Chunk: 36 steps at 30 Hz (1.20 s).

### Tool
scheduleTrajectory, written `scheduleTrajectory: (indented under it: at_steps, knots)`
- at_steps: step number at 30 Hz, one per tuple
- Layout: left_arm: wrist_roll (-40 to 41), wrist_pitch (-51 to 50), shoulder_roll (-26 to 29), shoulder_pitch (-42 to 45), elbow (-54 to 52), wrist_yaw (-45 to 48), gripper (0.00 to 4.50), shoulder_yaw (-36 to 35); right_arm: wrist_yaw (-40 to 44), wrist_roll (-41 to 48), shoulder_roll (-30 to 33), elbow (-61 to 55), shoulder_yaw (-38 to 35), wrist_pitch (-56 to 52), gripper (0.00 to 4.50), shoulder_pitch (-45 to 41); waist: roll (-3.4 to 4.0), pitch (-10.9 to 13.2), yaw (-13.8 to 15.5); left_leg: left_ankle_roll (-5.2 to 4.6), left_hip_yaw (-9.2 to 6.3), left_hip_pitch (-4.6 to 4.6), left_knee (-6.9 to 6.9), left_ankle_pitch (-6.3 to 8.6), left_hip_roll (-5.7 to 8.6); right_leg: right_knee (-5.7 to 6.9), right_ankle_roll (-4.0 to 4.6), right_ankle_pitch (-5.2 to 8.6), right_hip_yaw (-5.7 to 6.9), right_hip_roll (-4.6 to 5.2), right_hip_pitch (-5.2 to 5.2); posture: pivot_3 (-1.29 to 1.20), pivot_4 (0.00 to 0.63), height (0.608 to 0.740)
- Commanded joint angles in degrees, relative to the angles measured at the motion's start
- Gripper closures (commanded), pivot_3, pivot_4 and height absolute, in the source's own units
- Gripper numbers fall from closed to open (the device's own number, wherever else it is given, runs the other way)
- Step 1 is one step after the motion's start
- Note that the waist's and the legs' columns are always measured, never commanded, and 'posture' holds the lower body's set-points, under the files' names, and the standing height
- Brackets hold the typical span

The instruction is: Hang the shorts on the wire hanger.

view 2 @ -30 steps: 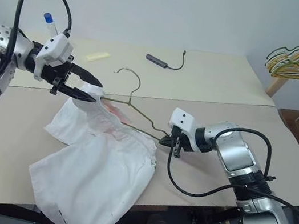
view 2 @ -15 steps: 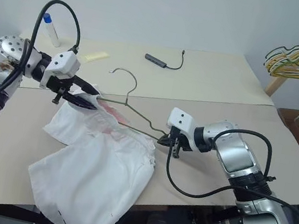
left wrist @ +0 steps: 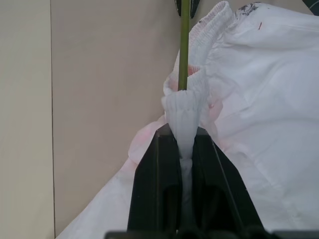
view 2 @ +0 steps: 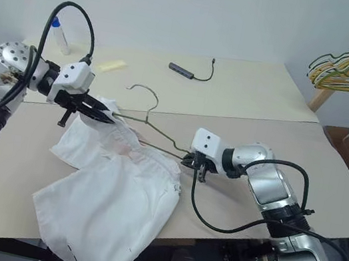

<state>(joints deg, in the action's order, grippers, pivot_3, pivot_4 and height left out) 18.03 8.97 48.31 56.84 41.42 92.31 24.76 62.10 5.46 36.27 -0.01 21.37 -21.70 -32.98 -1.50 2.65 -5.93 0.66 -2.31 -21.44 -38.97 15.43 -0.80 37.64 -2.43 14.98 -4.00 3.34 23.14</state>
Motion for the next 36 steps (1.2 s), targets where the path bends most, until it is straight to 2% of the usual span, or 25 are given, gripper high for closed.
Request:
scheduleTrajectory:
  at_steps: [1,4,6,11,14,17,20,24,30,33,36]
  knots:
    - [-1.40,2.21,0.39,0.15,0.88,0.18,4.50,-2.86,-1.54,1.76,1.10,-1.57,-5.76,-0.40,2.49,0.22,0.00,0.00,0.01,0.00,0.00,0.00,0.00,0.00,0.01,0.00,0.00,0.00,0.00,0.00,0.00,-0.09,0.000,0.740]
    - [-3.56,3.77,-1.31,-0.05,2.75,-1.46,4.50,-5.71,-3.36,1.93,2.39,-1.69,-9.48,-0.87,1.50,1.39,0.00,0.00,0.14,0.00,0.00,-0.01,0.00,0.00,0.02,-0.01,0.00,0.00,0.00,0.02,0.00,-0.10,0.000,0.740]
    - [-4.50,4.38,-1.90,-0.27,3.30,-1.89,4.50,-7.14,-4.79,5.48,2.37,-3.19,-14.54,-5.74,0.83,1.40,0.00,0.00,0.20,0.00,-0.01,-0.01,-0.01,0.00,0.02,0.00,0.00,0.00,0.01,0.02,-0.01,-0.10,0.000,0.740]
    - [-6.44,5.03,-2.36,-0.67,4.16,-1.86,4.50,-9.91,-4.28,17.59,5.25,-12.18,-23.34,-24.59,0.83,3.94,0.00,0.00,0.23,0.00,-0.05,0.00,0.00,0.00,0.02,0.03,0.02,-0.01,0.01,0.01,-0.01,-0.09,0.000,0.740]
    - [-7.48,5.11,-2.54,-0.67,4.56,-1.52,4.50,-11.12,-7.94,24.62,3.59,-17.41,-27.00,-36.44,0.83,5.46,-0.01,-0.01,0.10,-0.01,-0.09,0.00,0.00,0.00,0.00,0.03,0.02,-0.01,0.02,-0.01,-0.03,-0.09,0.000,0.740]
    - [-8.34,5.21,-2.69,-0.81,4.71,-1.40,4.50,-12.10,-10.51,29.39,2.37,-22.70,-27.20,-43.87,0.83,8.21,-0.01,-0.01,0.18,-0.01,-0.11,0.03,0.00,0.00,0.00,0.10,0.03,-0.01,0.01,-0.02,-0.03,-0.09,0.000,0.740]
    - [-9.00,5.27,-3.06,-0.98,4.62,-1.98,4.50,-13.17,-16.62,31.78,-2.20,-25.92,-25.16,-51.33,0.83,11.26,-0.04,-0.03,0.22,-0.01,-0.13,0.03,0.00,0.00,0.01,0.10,0.02,-0.01,0.02,-0.03,-0.04,-0.09,0.000,0.740]
    - [-9.66,5.07,-3.52,-1.03,4.37,-1.69,4.50,-13.83,-23.44,30.81,-7.01,-26.74,-21.77,-55.19,0.83,13.07,-0.04,-0.03,0.22,-0.01,-0.16,0.01,0.00,0.00,0.02,0.13,0.02,-0.01,0.01,-0.03,-0.02,-0.10,0.000,0.740]
    - [-10.41,4.88,-4.60,-0.90,4.18,-1.61,4.50,-14.41,-27.60,31.66,-11.79,-26.07,-20.36,-55.87,0.83,13.82,-0.04,-0.04,0.17,-0.01,-0.19,-0.03,-0.01,0.00,0.04,0.13,0.02,-0.01,0.03,-0.02,-0.01,-0.10,0.000,0.740]
    - [-10.64,4.83,-4.82,-0.88,4.13,-1.68,4.50,-14.67,-28.29,31.70,-12.29,-25.32,-19.41,-55.61,1.70,13.67,-0.04,-0.04,0.12,-0.01,-0.22,-0.03,-0.01,0.00,0.04,0.13,0.02,-0.01,0.04,-0.03,-0.01,-0.10,0.000,0.740]
    - [-10.75,4.62,-5.06,-0.94,3.84,-1.92,4.50,-14.89,-29.18,31.01,-12.92,-24.00,-17.93,-54.99,2.87,13.53,-0.04,-0.04,0.08,-0.01,-0.21,-0.03,-0.01,0.00,0.03,0.12,0.02,-0.01,0.04,-0.03,-0.01,-0.09,0.000,0.740]
